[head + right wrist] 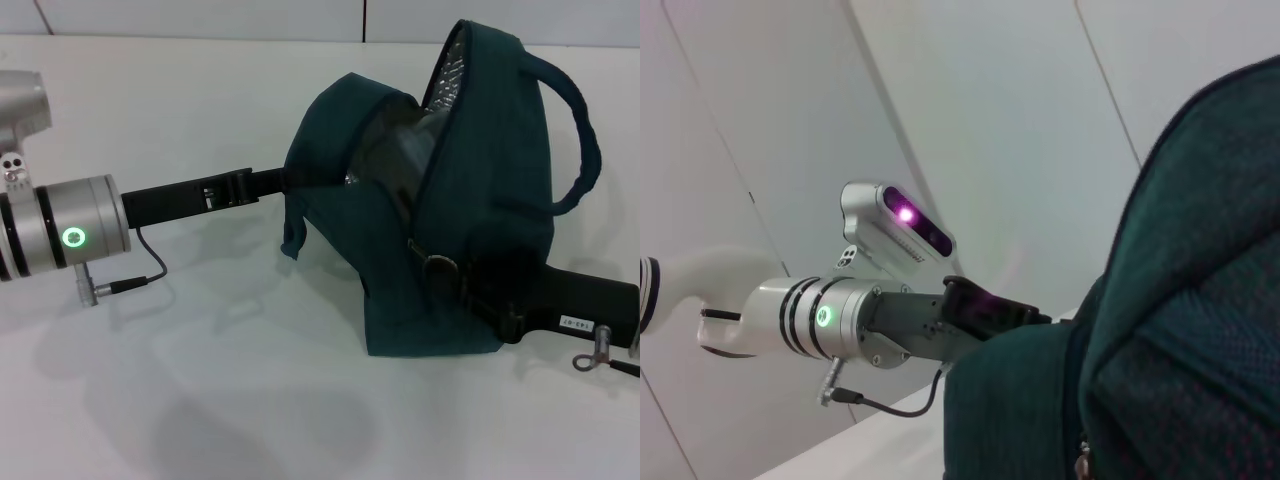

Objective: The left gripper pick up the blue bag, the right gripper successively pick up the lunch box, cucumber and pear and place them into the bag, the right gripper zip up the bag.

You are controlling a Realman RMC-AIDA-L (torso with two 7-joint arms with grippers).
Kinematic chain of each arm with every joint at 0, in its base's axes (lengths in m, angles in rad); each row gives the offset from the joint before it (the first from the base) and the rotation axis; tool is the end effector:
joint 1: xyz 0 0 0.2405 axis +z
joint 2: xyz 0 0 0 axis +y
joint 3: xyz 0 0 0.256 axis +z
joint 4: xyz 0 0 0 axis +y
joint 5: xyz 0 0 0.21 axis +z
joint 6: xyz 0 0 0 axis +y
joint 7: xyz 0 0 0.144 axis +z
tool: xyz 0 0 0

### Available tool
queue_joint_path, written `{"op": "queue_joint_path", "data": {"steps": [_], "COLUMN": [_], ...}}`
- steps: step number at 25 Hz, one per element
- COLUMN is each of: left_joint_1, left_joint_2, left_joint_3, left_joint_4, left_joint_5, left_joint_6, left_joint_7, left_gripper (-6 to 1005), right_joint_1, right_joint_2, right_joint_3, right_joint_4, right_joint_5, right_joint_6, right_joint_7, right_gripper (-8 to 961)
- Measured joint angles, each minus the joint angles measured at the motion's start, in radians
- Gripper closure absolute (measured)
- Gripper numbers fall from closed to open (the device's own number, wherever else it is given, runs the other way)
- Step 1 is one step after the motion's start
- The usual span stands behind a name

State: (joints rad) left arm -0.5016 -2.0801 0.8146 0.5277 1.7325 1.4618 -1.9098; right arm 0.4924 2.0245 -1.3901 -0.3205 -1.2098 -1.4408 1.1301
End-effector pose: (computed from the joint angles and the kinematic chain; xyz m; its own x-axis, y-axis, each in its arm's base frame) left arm -0.2583 0.3299 -0.0186 0.2719 0.7512 0.6014 0.8280 -0.5011 0.2516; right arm 0.2525 0.2966 -0.0586 0.6818 -0.3480 -0.6434 -0.4599 -0.8880 -0.0070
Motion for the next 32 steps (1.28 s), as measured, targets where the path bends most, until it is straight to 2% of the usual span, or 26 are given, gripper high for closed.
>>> {"op": "queue_joint_path", "data": {"steps": [2,7,11,14,23,30,32], "left_joint_1": [0.000,0.000,0.000,-0.001,-0.001,-0.002,0.009], "left_joint_2": [0.000,0.000,0.000,0.000,-0.001,0.005,0.001], "left_joint_3": [0.000,0.000,0.000,0.000,0.002,0.001,0.000], "left_joint_4": [0.000,0.000,0.000,0.000,-0.017,-0.050,-0.052], "left_joint_5": [0.000,0.000,0.000,0.000,-0.080,-0.161,-0.190], "left_joint_6": [0.000,0.000,0.000,0.000,0.046,0.153,0.181], "left_joint_7": [0.000,0.000,0.001,0.001,0.039,0.159,0.231], "left_gripper": [943,943,943,943,943,914,871], "right_joint_1": [-0.005,-0.024,-0.065,-0.073,-0.011,0.004,0.010], "right_joint_2": [-0.002,-0.010,-0.014,-0.008,-0.003,-0.003,-0.003], "right_joint_3": [0.000,0.020,0.104,0.137,0.111,0.105,0.105], "right_joint_4": [-0.001,-0.002,-0.003,-0.003,0.004,-0.001,-0.001], "right_joint_5": [0.006,0.011,0.011,0.012,0.002,0.001,0.002], "right_joint_6": [-0.007,-0.060,-0.157,-0.200,-0.224,-0.223,-0.228], "right_joint_7": [0.000,-0.003,-0.063,-0.103,-0.107,-0.107,-0.110], "right_gripper": [939,939,939,939,939,939,939]}}
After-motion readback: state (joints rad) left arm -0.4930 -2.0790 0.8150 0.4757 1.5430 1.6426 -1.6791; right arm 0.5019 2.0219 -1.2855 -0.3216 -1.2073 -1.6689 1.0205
